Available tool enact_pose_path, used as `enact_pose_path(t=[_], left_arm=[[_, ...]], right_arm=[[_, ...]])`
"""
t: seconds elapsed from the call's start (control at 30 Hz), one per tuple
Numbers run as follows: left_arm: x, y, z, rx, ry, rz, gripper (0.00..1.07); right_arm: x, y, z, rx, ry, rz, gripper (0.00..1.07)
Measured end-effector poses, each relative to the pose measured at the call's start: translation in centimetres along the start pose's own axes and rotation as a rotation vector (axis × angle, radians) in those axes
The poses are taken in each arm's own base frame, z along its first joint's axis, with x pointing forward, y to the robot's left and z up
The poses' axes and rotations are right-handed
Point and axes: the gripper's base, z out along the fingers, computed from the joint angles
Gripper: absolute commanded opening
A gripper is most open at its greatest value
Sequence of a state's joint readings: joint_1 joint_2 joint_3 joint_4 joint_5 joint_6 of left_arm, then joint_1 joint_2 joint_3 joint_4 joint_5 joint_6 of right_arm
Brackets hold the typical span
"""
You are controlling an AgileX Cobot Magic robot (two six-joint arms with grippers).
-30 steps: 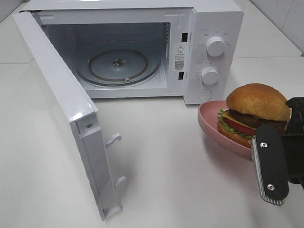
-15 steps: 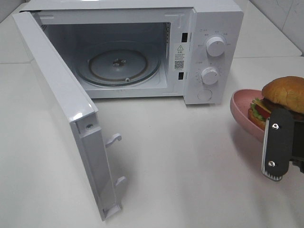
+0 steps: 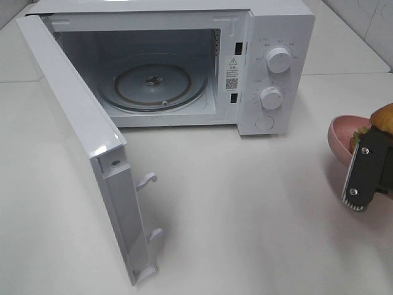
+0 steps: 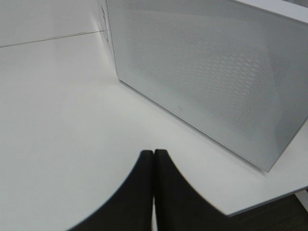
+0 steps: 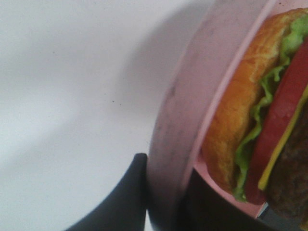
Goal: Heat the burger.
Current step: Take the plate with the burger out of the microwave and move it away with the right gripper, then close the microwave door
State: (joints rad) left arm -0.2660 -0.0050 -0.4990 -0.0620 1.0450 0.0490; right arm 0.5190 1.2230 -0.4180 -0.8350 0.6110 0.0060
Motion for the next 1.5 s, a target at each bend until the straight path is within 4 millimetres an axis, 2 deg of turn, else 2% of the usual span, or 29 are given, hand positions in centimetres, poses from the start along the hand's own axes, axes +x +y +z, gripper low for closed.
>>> enact_pose_path(t=[0.07,0.23,0.33,0.4,0.5,0.57,0.8,0.9,0.93,0.97,1.0,1.03,1.07,1.1,1.13,1.17,1.2,1.27,1.5], left_arm=[[0.0,0.0,0.0,0.0,0.0,0.0,0.0],[0.0,0.0,0.0,0.0,0.0,0.0,0.0],[0.0,0.0,0.0,0.0,0.0,0.0,0.0],[0.0,0.0,0.0,0.0,0.0,0.0,0.0],[0.0,0.0,0.0,0.0,0.0,0.0,0.0],[0.0,0.0,0.0,0.0,0.0,0.0,0.0],[0.0,0.0,0.0,0.0,0.0,0.0,0.0],[0.0,0.0,0.0,0.0,0.0,0.0,0.0],[0.0,0.0,0.0,0.0,0.0,0.0,0.0],[0.0,0.0,0.0,0.0,0.0,0.0,0.0],[0.0,0.0,0.0,0.0,0.0,0.0,0.0],[0.0,0.0,0.0,0.0,0.0,0.0,0.0],[0.0,0.0,0.0,0.0,0.0,0.0,0.0],[0.0,0.0,0.0,0.0,0.0,0.0,0.0],[0.0,0.0,0.0,0.0,0.0,0.0,0.0],[0.0,0.0,0.0,0.0,0.0,0.0,0.0],[0.0,0.0,0.0,0.0,0.0,0.0,0.0],[0.0,0.0,0.0,0.0,0.0,0.0,0.0],[0.0,0.0,0.0,0.0,0.0,0.0,0.0]], right_arm=[[-0.5,-0.9,1.4,-0.019,0.028,0.048,0.0],[-1.4,-2.1,3.1,-0.039,0.066,0.081,0.01],[-1.6,-2.2,3.5,-0.046,0.075,0.082,0.01],[-2.5,-2.4,5.0,-0.077,0.107,0.082,0.01],[-2.8,-2.4,5.5,-0.085,0.118,0.082,0.01],[-3.6,-2.4,7.1,-0.099,0.159,0.112,0.02],[-4.3,-2.6,8.8,-0.083,0.204,0.172,0.03],[-4.4,-2.7,9.0,-0.081,0.212,0.197,0.07],[-4.4,-2.7,9.0,-0.08,0.212,0.209,0.12],[-4.4,-2.7,9.0,-0.08,0.212,0.209,0.12],[-4.4,-2.7,9.0,-0.079,0.213,0.222,0.18],[-4.4,-2.7,9.0,-0.079,0.213,0.222,0.18],[-4.4,-2.6,9.0,-0.08,0.214,0.229,0.23],[-4.4,-2.6,9.0,-0.086,0.216,0.242,0.31],[-4.4,-2.6,9.0,-0.086,0.216,0.242,0.31],[-4.4,-2.5,9.0,-0.094,0.218,0.257,0.41],[-4.4,-2.5,9.0,-0.097,0.219,0.262,0.44],[-4.4,-2.4,9.0,-0.102,0.219,0.274,0.48],[-4.6,-2.2,8.9,-0.128,0.217,0.337,0.49]])
